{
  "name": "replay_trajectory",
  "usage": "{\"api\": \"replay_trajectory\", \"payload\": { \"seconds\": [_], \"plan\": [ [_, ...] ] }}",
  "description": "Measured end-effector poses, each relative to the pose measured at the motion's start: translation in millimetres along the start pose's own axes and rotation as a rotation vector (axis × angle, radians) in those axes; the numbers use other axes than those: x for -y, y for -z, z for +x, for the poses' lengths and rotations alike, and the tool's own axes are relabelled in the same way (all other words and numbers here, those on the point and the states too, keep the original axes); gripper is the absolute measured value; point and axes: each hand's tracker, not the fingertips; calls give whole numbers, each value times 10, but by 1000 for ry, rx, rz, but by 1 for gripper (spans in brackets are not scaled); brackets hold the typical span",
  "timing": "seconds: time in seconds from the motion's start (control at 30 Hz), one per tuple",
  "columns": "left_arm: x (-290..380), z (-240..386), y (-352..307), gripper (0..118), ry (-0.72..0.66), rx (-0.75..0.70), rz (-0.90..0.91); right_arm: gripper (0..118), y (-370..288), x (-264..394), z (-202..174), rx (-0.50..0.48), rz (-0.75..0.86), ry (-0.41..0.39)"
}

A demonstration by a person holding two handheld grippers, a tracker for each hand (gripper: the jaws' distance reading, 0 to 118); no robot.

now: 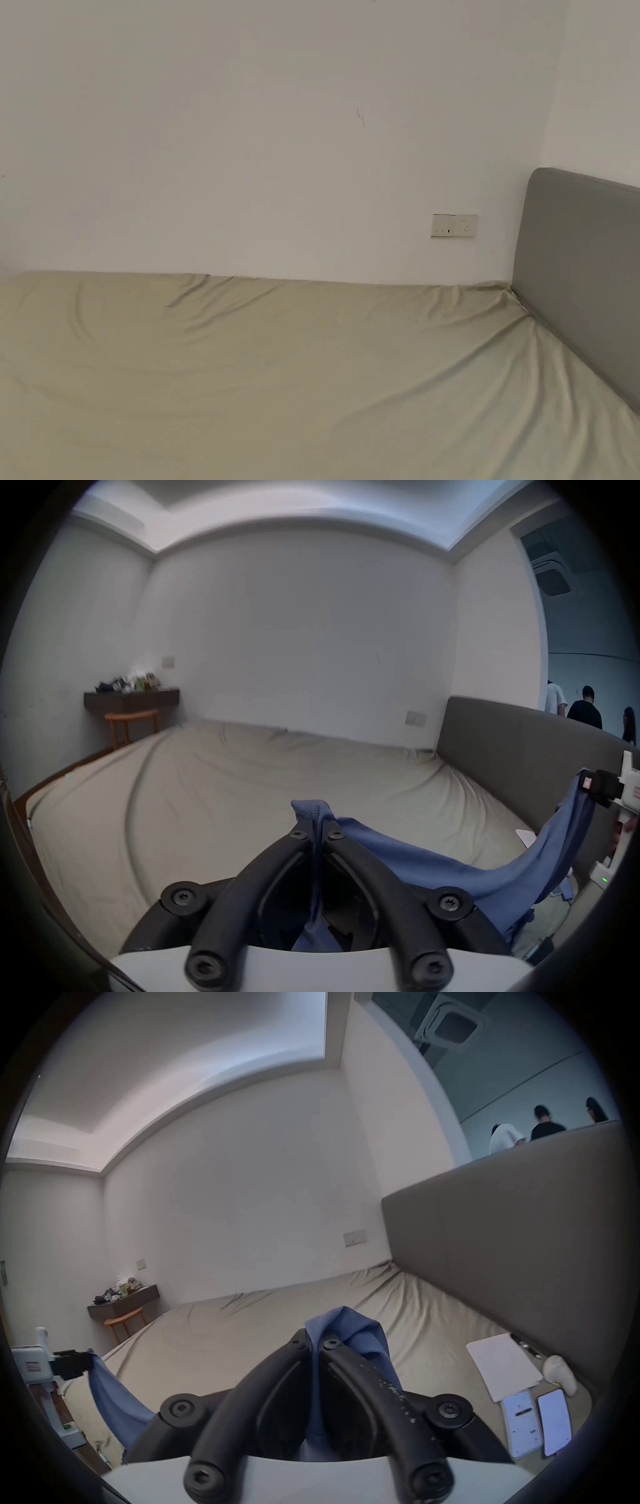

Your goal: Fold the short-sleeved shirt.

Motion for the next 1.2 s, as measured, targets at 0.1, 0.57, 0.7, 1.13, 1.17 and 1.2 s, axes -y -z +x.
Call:
{"api": "replay_trajectory", "payload": {
  "seconds": [0.1,0.57,0.7,1.13,1.17,1.2],
  "plan": [
    [-207,-52,718,2,-4,55,-94,5,663,-144,22,-7,-26,6],
    [-2623,95,3076,2,-37,-33,85,5,3483,-1986,-185,72,96,-92],
    [-3284,44,3056,2,-68,-44,242,5,3513,-2700,-380,70,258,-157],
    [-2682,-5,2809,2,-73,-8,179,5,3162,-2127,-277,26,165,-148],
    [-2585,-25,2788,2,-85,5,154,5,3084,-2022,-251,17,155,-150],
    [-2485,-48,2713,2,-74,21,154,5,2993,-1921,-226,12,144,-157]
  ]
}}
